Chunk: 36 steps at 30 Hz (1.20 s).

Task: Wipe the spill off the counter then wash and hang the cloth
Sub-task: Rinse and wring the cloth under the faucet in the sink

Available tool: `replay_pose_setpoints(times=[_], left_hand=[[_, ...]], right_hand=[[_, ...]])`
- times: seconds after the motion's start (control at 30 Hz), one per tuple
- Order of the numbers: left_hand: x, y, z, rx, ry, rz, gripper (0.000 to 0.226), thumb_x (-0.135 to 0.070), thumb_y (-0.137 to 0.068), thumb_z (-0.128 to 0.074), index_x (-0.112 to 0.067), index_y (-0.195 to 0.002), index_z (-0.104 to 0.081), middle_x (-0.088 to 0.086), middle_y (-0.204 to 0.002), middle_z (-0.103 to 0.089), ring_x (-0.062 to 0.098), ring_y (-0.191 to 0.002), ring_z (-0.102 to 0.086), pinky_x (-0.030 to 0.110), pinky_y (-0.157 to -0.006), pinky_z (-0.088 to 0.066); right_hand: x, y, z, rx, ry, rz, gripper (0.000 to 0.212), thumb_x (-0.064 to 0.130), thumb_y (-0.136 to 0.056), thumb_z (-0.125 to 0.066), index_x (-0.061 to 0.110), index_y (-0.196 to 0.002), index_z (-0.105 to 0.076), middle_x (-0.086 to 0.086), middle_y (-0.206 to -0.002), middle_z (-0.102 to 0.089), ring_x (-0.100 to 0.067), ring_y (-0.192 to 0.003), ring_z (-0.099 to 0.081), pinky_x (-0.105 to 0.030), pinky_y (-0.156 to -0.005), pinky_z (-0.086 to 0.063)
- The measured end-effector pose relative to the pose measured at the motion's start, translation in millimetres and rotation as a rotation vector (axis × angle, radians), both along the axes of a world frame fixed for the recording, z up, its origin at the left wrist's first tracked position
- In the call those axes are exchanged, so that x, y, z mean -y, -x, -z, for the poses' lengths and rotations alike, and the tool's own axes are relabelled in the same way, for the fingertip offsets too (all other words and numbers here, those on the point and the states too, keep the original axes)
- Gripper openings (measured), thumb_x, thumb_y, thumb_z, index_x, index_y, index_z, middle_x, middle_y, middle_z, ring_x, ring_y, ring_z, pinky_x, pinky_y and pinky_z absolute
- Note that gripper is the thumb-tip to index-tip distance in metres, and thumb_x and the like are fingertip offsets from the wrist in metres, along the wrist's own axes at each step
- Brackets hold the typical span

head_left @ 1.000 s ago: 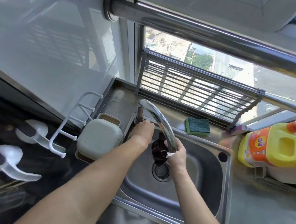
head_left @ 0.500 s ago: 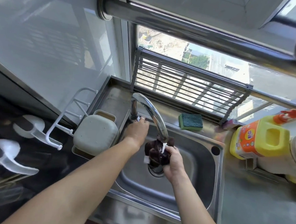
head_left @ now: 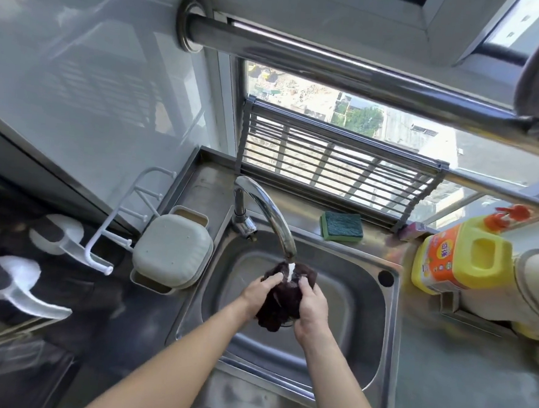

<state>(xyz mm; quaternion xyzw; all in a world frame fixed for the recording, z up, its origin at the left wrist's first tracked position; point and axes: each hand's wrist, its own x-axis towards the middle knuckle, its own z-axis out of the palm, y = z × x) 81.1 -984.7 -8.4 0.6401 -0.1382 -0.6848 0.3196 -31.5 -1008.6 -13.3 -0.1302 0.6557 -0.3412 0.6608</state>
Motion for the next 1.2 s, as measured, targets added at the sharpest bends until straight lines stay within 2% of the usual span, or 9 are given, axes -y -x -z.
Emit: replay_pose_setpoints(times=[0.13,0.23,0.33,0.5,0.6,0.73,0.97,1.1,1.2], left_hand=[[-3.9,-6.8,4.9,-0.035,-0.045,-0.003,0.041,-0.038,-0.105,-0.045,-0.005,-0.112,-0.070,0.001,-0.082,-0.078,0.003,-0.061,-0.071,0.017,-0.055,-0.053],[-7.7,-2.6,4.8,0.038,-0.088,-0.015,0.034,-0.043,-0.107,-0.037,-0.025,-0.125,-0.059,-0.007,-0.109,-0.068,0.000,-0.093,-0.060,0.030,-0.091,-0.044],[-11.6,0.8,20.3,-0.084,-0.211,-0.026,0.052,-0.064,-0.103,-0.025,-0.034,-0.117,-0.064,-0.010,-0.121,-0.058,0.013,-0.120,-0.041,0.055,-0.114,-0.022],[-10.4,7.3,37.9,-0.075,-0.251,-0.232,0.059,-0.066,-0.090,-0.050,-0.020,-0.118,-0.073,0.001,-0.111,-0.077,0.020,-0.107,-0.065,0.047,-0.103,-0.043],[-8.1,1.1,37.8,-0.072,-0.236,-0.334,0.055,-0.063,-0.085,-0.063,-0.016,-0.114,-0.071,0.009,-0.104,-0.077,0.028,-0.098,-0.071,0.037,-0.073,-0.060],[-4.4,-13.3,41.0,-0.010,-0.241,-0.310,0.055,-0.062,-0.096,-0.048,-0.013,-0.108,-0.072,0.013,-0.097,-0.076,0.025,-0.076,-0.068,0.025,-0.057,-0.046],[-5.2,-20.7,98.7,0.150,-0.314,-0.130,0.087,-0.080,-0.076,-0.038,-0.017,-0.130,-0.063,0.011,-0.129,-0.067,0.029,-0.110,-0.065,0.045,-0.102,-0.051],[-11.2,-19.0,49.5,-0.311,-0.486,0.101,0.117,-0.092,-0.080,-0.005,-0.001,-0.123,-0.065,0.018,-0.122,-0.067,0.039,-0.108,-0.066,0.047,-0.084,-0.057],[-6.1,-15.1,36.9,-0.546,-0.395,0.015,0.122,-0.095,-0.071,-0.016,0.002,-0.128,-0.064,0.026,-0.124,-0.064,0.043,-0.106,-0.068,0.049,-0.081,-0.061]], right_hand=[[10.8,1.8,-2.3,-0.028,-0.094,0.035,0.028,0.025,-0.102,-0.052,0.005,-0.110,-0.071,-0.015,-0.095,-0.075,-0.028,-0.079,-0.070,-0.037,-0.069,-0.059],[13.5,1.8,-8.2,0.093,-0.166,0.047,0.030,0.028,-0.100,-0.052,0.007,-0.108,-0.071,-0.012,-0.085,-0.075,-0.022,-0.064,-0.069,-0.025,-0.047,-0.051],[12.0,3.1,-8.8,0.125,-0.171,-0.009,0.027,0.024,-0.099,-0.058,0.003,-0.111,-0.070,-0.019,-0.097,-0.076,-0.031,-0.079,-0.072,-0.035,-0.061,-0.060],[9.1,10.7,0.1,-0.264,-0.002,-0.305,0.018,0.027,-0.091,-0.069,0.012,-0.096,-0.077,-0.010,-0.093,-0.079,-0.027,-0.089,-0.072,-0.043,-0.088,-0.057],[11.5,14.6,-3.0,-0.564,0.068,-0.397,0.018,0.037,-0.088,-0.068,0.022,-0.080,-0.075,0.003,-0.081,-0.075,-0.024,-0.091,-0.068,-0.035,-0.088,-0.054],[14.3,11.6,-6.4,-0.462,0.033,-0.376,0.024,0.036,-0.088,-0.064,0.014,-0.083,-0.072,-0.004,-0.083,-0.075,-0.027,-0.089,-0.069,-0.039,-0.087,-0.055],[17.1,-0.4,-9.3,-0.310,0.152,-0.322,0.023,0.030,-0.093,-0.062,0.014,-0.081,-0.072,0.005,-0.074,-0.072,-0.018,-0.077,-0.063,-0.035,-0.080,-0.049],[15.1,-1.3,-12.4,-0.251,0.180,-0.267,0.016,0.028,-0.090,-0.064,0.014,-0.088,-0.071,0.004,-0.077,-0.073,-0.018,-0.080,-0.066,-0.037,-0.082,-0.052],[15.4,-0.2,-14.9,-0.286,0.162,-0.233,0.020,0.032,-0.086,-0.068,0.014,-0.092,-0.071,-0.002,-0.084,-0.077,-0.023,-0.084,-0.072,-0.040,-0.083,-0.058]])
